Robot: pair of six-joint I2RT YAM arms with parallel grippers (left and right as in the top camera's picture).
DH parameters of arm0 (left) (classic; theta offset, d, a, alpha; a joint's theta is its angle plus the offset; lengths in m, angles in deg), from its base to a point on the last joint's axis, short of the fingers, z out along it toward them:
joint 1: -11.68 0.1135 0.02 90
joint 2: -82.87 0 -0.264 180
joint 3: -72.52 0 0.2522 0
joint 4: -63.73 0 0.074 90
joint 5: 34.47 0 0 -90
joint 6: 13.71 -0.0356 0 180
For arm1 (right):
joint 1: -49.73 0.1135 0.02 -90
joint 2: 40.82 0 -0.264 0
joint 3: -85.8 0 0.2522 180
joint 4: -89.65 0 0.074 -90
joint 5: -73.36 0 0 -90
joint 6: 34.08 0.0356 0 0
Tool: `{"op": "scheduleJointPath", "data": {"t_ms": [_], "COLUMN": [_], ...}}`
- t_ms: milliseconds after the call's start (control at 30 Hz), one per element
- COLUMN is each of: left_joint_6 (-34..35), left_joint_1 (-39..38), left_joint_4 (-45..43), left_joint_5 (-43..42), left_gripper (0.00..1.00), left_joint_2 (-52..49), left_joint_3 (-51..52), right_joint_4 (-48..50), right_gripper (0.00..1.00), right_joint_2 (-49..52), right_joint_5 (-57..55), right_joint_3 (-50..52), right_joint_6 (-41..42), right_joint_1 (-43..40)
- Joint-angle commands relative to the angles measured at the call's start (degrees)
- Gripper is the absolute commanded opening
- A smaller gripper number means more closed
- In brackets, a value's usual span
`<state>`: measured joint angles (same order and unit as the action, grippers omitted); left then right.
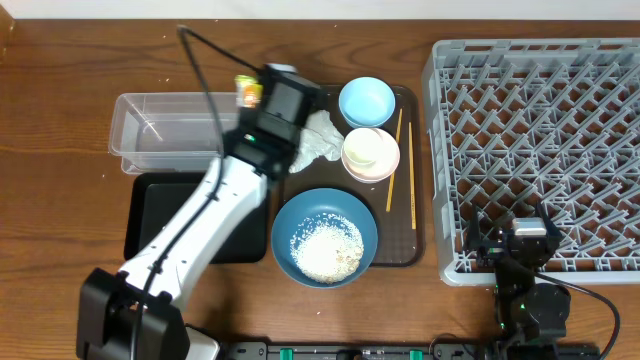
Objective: Sort waste into correct bins and load items into the dishwasher rack
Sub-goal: 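Lift the wrapper and drop it into the clear plastic bin, then move the left gripper back and grasp the white tissue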
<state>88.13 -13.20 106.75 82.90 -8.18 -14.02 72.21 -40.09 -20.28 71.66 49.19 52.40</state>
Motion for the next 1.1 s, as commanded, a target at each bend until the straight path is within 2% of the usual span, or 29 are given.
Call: {"op": "scheduleJointPath", "data": {"t_ms": [0, 233, 433, 500, 533, 667, 933, 1067], "left_joint_6": [3.7, 3.8, 3.8, 3.8, 3.7, 3.7, 3.8, 3.7], "left_joint_1": [4.6, 12.3, 15.2, 15.2, 15.2, 15.2, 12.8, 9.6], "left_joint_4": [0.3, 0.2, -0.4, -0.5, -0.5, -0.4, 1.8, 1.6], "left_joint_5": [2.5, -7.4, -8.9, -9.0, -9.0, -8.9, -9.2, -15.6], "left_gripper": [0.06, 0.06, 0.07, 0.17, 0.31, 0.38, 0.31, 0.34], "left_joint_2": [-0.9, -3.6, -6.7, -7.0, -7.0, -6.9, -1.6, 1.0], "left_joint_3": [-0.1, 0.3, 0.3, 0.3, 0.3, 0.3, 0.3, 0.3], "right_joint_4": [-0.2, -0.2, -0.2, -0.2, -0.2, -0.2, -0.2, -0.2], "right_gripper": [0.99, 0.99, 0.98, 0.99, 0.99, 0.99, 0.99, 0.99], "right_joint_2": [0.0, 0.0, 0.0, 0.0, 0.0, 0.0, 0.0, 0.0], "right_joint_5": [-0.4, -0.4, -0.4, -0.4, -0.4, -0.4, -0.4, -0.4], "right_joint_3": [0.1, 0.1, 0.1, 0.1, 0.1, 0.1, 0.1, 0.1], "right_joint_6": [-0.2, -0.2, -0.2, -0.2, -0.2, -0.2, -0.2, -0.2], "right_joint_1": [-0.4, -0.4, -0.4, -0.4, -0.4, -0.4, -0.4, -0.4]}}
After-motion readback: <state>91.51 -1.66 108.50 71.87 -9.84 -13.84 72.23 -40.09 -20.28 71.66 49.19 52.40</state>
